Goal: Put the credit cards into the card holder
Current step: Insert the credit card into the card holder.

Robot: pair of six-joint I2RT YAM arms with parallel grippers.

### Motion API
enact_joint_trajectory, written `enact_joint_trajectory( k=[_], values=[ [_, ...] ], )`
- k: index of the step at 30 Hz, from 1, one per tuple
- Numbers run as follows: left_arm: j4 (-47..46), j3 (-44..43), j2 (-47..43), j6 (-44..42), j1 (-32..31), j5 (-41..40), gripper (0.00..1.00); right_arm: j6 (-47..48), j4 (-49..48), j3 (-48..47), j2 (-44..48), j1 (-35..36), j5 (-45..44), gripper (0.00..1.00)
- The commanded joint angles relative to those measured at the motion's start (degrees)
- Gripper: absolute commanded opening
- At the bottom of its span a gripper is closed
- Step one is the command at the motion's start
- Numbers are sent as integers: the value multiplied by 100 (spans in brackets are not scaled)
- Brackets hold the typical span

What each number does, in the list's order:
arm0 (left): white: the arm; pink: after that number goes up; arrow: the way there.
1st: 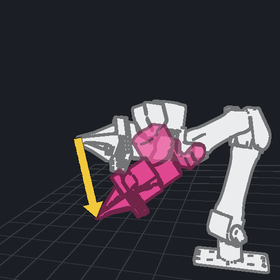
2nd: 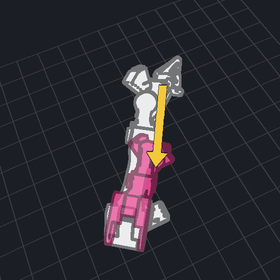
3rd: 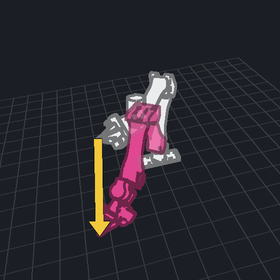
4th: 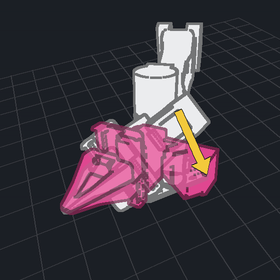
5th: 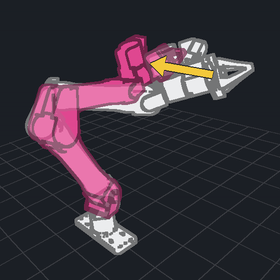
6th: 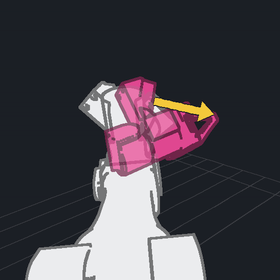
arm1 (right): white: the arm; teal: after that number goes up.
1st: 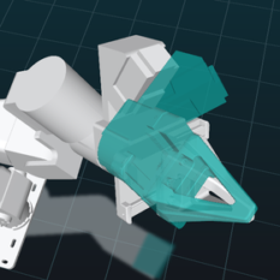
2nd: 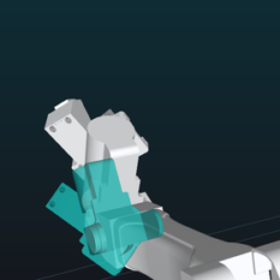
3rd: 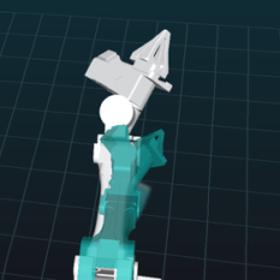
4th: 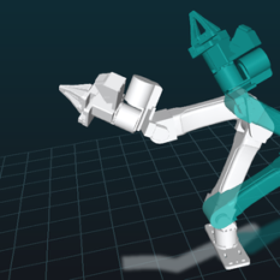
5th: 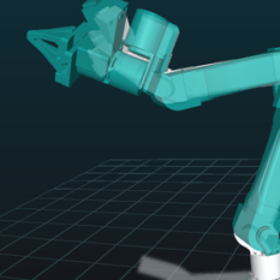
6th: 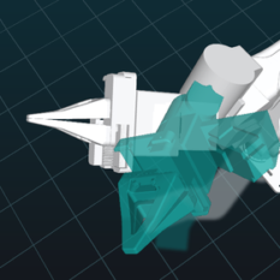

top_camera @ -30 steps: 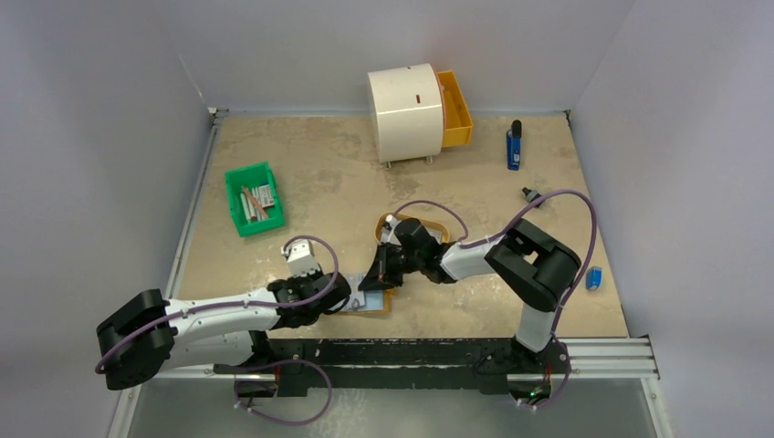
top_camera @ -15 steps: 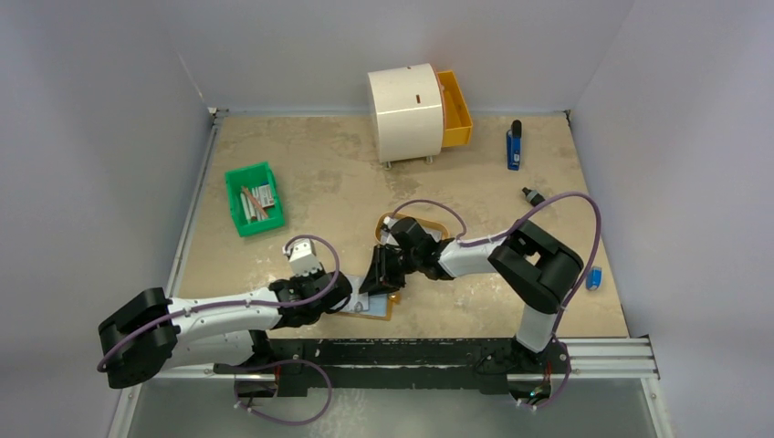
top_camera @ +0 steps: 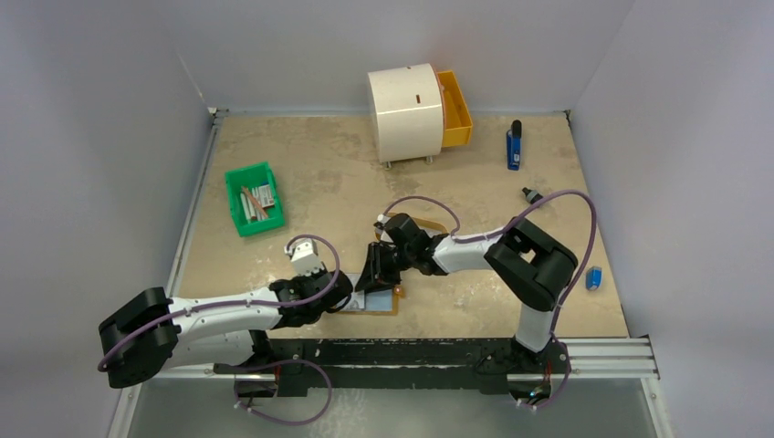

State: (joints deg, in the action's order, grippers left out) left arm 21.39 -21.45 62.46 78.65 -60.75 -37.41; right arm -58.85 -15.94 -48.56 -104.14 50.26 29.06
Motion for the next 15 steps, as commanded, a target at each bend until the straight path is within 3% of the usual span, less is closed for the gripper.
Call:
enact_joint_trajectory(
  k=[1,11,15],
  values=[
    [-37,141,7,86,10,424,0,130,42,-303,-89,114,214,32],
    [-8,146,-92,170,8,377,0,427,716,-640,-7,157,-61,34],
    [240,159,-353,235,11,226,0,750,1455,-698,262,159,-408,44]
  ],
)
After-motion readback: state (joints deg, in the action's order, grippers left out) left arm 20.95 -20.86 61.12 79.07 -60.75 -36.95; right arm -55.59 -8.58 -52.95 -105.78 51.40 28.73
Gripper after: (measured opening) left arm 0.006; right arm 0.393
